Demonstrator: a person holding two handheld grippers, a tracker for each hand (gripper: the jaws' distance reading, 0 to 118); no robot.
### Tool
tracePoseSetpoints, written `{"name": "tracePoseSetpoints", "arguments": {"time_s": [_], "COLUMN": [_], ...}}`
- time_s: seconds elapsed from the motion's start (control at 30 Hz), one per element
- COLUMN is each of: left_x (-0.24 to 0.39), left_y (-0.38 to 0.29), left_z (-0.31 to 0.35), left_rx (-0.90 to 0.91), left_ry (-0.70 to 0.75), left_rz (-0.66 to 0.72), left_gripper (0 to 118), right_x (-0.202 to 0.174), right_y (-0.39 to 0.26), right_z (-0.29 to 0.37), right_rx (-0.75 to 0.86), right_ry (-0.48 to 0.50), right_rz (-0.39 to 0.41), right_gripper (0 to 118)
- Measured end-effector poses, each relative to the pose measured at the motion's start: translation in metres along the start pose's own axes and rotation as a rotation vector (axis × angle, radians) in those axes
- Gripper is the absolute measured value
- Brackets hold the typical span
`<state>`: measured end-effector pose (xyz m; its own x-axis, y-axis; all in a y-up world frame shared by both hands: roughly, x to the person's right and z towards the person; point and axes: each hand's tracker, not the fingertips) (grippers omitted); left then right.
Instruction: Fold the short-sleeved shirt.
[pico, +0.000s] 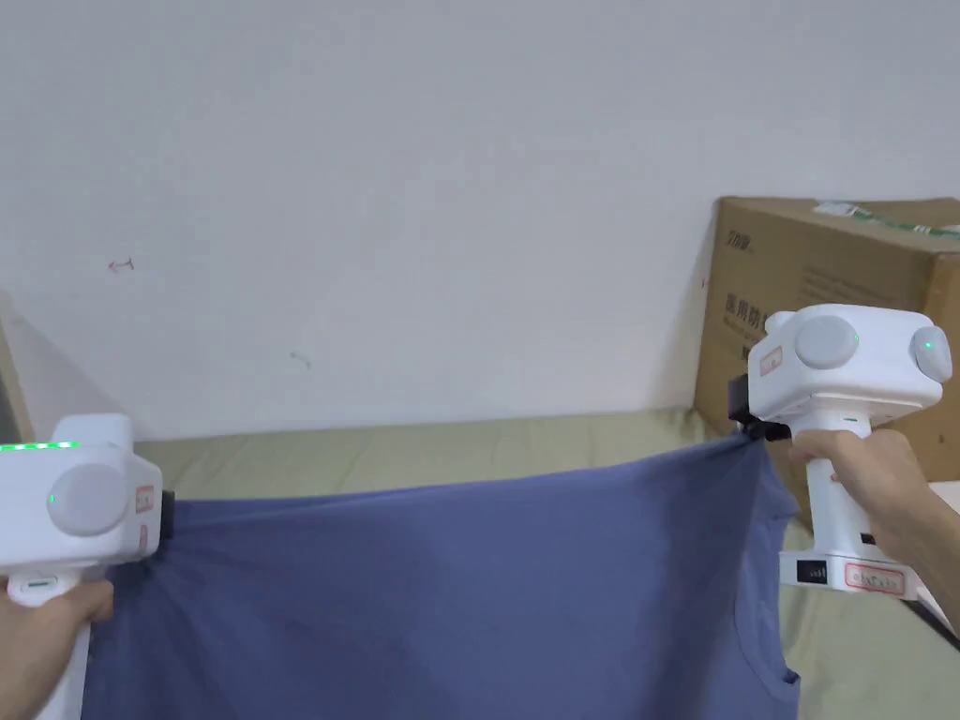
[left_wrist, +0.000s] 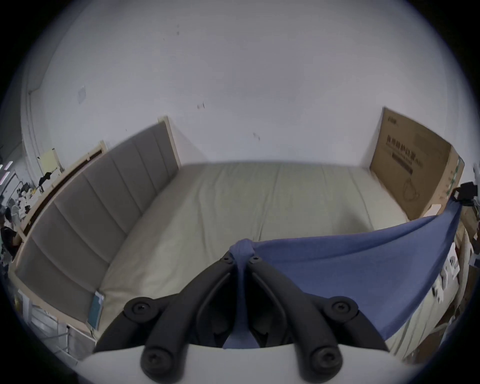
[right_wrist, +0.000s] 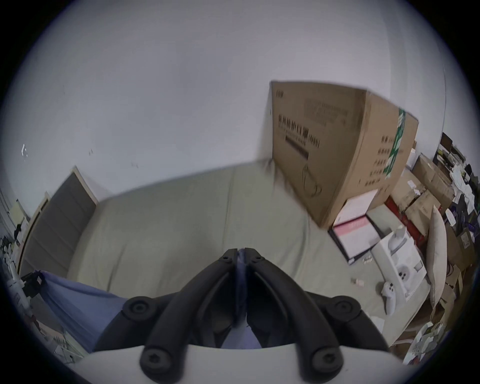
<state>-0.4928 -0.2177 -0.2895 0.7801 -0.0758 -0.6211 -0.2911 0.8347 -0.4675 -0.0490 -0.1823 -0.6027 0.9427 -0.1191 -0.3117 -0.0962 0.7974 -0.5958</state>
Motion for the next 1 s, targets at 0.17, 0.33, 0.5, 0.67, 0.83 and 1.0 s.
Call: {"name": "tracePoseSetpoints", "arguments": {"time_s": [0.17, 0.33, 0.5, 0.67, 0.83, 1.0], "left_x": [0.006, 0.009, 0.007, 0.005, 0.015, 0.030], "left_y": [0.082, 0.162, 0.228, 0.252, 0.240, 0.192], "left_z": [-0.006, -0.017, -0.021, -0.032, -0.067, -0.132], "left_rx": [0.095, 0.205, 0.315, 0.370, 0.360, 0.281], "left_ry": [0.021, 0.044, 0.058, 0.057, 0.130, 0.148], "left_rz": [0.031, 0.065, 0.078, 0.123, 0.058, 0.044], "left_gripper": [2, 2, 2, 2, 2, 2], "right_x": [-0.015, -0.028, -0.046, -0.063, -0.077, -0.072], "right_y": [0.064, 0.133, 0.193, 0.221, 0.209, 0.168], "right_z": [0.009, 0.012, 0.027, 0.033, 0.009, -0.064], "right_rx": [0.083, 0.183, 0.286, 0.342, 0.326, 0.195], "right_ry": [-0.009, 0.015, 0.017, 0.013, 0.006, -0.020], "right_rz": [-0.021, -0.106, -0.108, -0.108, -0.068, -0.067], "right_gripper": [4, 5, 5, 4, 5, 5]}}
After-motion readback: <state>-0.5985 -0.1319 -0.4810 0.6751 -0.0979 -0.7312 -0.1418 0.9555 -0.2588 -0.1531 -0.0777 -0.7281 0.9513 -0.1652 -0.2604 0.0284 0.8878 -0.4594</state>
